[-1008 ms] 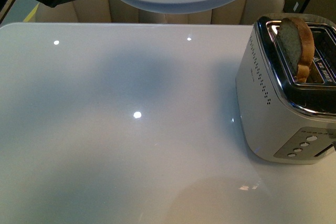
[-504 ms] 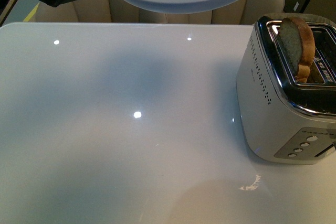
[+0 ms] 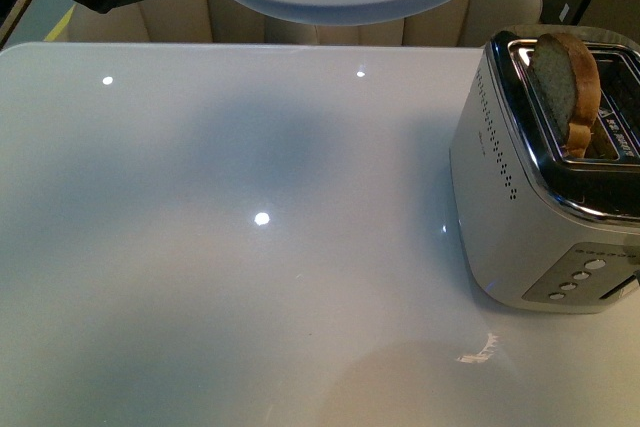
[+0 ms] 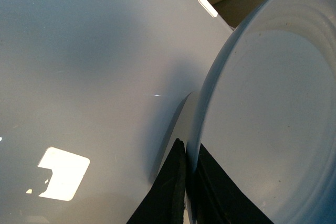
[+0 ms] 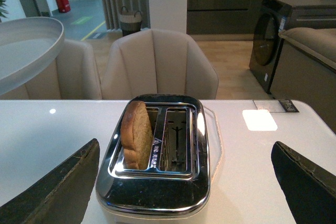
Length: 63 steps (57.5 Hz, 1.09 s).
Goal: Left arm holds plate, right arm toasts bread
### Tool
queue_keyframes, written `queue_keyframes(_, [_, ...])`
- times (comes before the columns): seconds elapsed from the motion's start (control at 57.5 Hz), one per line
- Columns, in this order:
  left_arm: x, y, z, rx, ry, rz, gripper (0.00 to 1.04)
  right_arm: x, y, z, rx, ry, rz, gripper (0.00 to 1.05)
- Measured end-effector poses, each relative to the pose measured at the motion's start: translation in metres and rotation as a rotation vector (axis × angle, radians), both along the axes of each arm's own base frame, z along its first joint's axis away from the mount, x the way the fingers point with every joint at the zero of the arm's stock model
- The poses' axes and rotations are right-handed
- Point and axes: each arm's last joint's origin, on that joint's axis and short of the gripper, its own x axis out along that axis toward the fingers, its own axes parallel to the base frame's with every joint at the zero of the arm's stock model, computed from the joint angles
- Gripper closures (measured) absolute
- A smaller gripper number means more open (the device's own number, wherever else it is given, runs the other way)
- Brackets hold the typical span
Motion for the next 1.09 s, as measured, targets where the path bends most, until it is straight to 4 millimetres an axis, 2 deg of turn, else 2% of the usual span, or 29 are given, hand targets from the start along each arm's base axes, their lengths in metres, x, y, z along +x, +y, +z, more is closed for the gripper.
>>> queue_keyframes(0.469, [0.0, 0.0, 0.0, 0.001, 0.0, 0.0, 1.02, 0.0, 0.0, 0.0, 0.0, 0.0, 0.0, 0.09])
queue_keyframes(0.504, [-0.001, 0.002, 0.0, 0.08, 0.01, 0.045, 1.02, 0.0, 0.0, 0.0, 0.0, 0.0, 0.0, 0.09])
queue_keyframes(0.573, [0.0, 0.008, -0.002, 0.181, 0.015, 0.088, 1.02, 0.0, 0.0, 0.0, 0.0, 0.0, 0.0, 0.09])
queue_keyframes(0.834, [0.023, 0.039, -0.011, 0.185, -0.009, 0.093, 1.02, 0.0, 0.0, 0.0, 0.0, -0.001, 0.0, 0.09])
queue_keyframes(1.095, [0.056, 0.088, -0.058, 0.21, 0.02, 0.069, 1.02, 0.0, 0.0, 0.0, 0.0, -0.001, 0.0, 0.09])
